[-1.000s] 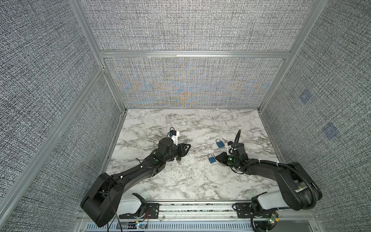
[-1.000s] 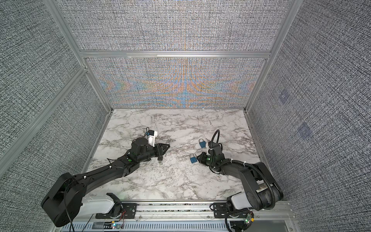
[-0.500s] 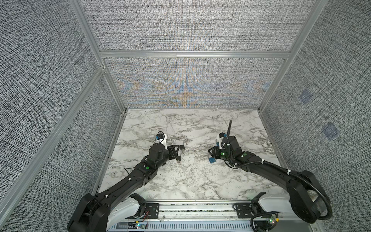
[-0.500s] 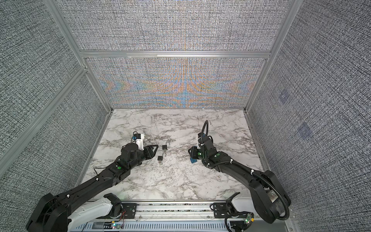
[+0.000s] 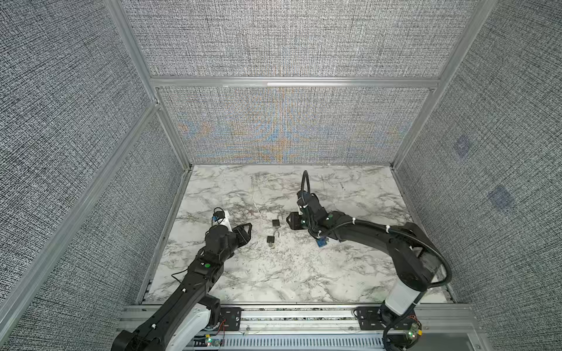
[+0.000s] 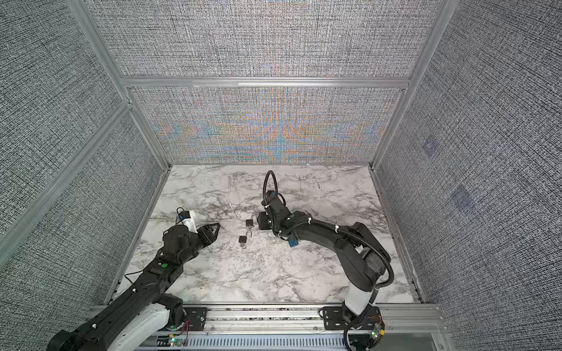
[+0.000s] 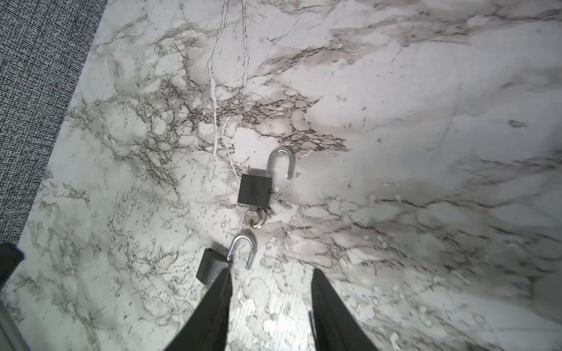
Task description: Lock with the key
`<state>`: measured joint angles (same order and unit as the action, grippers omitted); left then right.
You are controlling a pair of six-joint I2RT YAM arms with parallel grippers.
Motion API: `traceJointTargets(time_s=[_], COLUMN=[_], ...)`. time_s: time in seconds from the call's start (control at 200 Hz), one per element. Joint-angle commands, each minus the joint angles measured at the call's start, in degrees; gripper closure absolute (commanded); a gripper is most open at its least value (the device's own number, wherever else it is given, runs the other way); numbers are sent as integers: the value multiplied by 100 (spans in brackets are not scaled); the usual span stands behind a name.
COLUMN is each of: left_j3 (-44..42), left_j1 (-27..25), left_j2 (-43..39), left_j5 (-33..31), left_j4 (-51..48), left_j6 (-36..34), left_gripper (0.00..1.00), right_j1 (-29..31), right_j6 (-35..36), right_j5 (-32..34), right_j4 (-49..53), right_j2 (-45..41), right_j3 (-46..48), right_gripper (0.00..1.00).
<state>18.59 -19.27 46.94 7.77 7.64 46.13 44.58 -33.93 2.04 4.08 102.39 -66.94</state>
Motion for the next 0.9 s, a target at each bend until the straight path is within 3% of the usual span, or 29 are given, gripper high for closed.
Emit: traceJointTargets(time_s=[0.0,0.415,0.895], left_j3=[0,-110,-189], left_j1=[112,352,542], left_j2=[-103,24,103], left_j5=[200,554,769], left_j4=[-77,90,179], left_j6=[-46,-137,-166], left_gripper=[50,50,50], right_j1=[64,304,378], right_j6=[-8,-85,-151], right_j5=[194,660,875], right_j4=[55,345,775], right_j2=[388,1715,2469], right_j3=[-386,-1634,-2284], right_gripper=[52,48,48])
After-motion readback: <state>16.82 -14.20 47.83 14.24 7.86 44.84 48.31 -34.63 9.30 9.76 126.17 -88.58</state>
